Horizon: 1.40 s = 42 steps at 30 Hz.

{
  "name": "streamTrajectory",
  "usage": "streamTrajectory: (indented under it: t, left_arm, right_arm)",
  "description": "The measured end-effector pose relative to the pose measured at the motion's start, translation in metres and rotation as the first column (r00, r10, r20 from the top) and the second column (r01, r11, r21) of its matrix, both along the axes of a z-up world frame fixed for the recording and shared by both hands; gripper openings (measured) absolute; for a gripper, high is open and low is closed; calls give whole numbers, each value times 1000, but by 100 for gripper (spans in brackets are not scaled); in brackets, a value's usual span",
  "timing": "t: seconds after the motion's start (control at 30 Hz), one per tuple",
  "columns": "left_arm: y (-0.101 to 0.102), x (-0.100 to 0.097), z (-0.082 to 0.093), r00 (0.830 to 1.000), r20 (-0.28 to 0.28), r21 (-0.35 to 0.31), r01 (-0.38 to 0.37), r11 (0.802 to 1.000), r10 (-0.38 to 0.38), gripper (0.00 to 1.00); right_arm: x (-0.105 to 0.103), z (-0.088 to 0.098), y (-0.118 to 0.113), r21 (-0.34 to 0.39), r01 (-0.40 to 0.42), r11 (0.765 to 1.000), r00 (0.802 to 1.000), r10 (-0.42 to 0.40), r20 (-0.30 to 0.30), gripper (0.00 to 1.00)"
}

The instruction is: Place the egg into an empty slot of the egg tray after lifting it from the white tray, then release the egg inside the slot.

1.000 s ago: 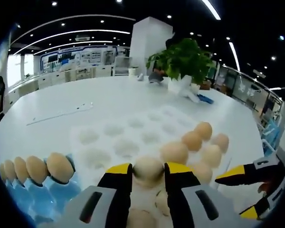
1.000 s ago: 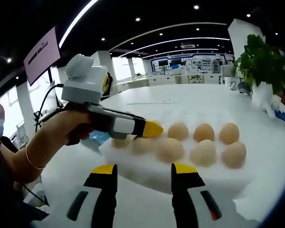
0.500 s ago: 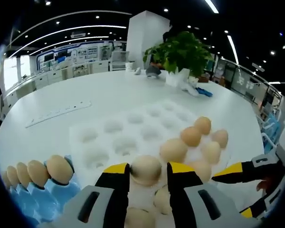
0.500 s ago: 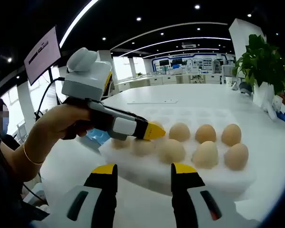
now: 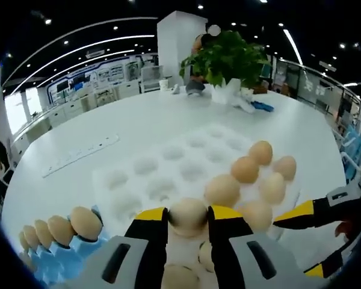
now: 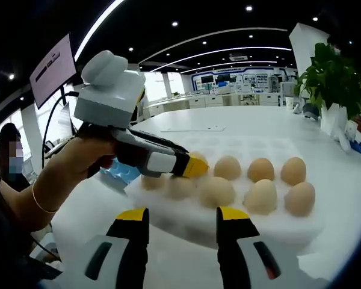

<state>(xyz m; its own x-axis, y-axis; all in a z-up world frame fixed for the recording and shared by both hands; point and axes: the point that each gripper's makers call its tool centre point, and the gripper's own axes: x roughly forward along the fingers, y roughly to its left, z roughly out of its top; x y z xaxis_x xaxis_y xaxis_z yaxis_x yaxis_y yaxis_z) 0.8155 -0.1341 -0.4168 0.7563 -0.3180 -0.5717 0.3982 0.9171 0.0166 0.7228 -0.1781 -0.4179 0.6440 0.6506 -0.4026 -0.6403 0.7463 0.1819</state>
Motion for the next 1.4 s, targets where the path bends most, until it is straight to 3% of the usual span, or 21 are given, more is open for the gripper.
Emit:
streamTrajectory:
  t: [0.2,0.9,1.4]
  left_arm:
    - [3,3,0,1000,-24,-31,2,1000,-2,26]
    - [17,-5,17,1000,0,-61,-14,998,14,26]
    - [37,-6,19,999,-1,-42,-48,998,48,26]
  right_arm:
    - [0,0,0,0,0,1000,1000,0,1,47]
    - [-4,2,5,3,-13,1000,1000,13,7,47]
    - [-7,1,9,-6,-23,1000,1000,23,4,47]
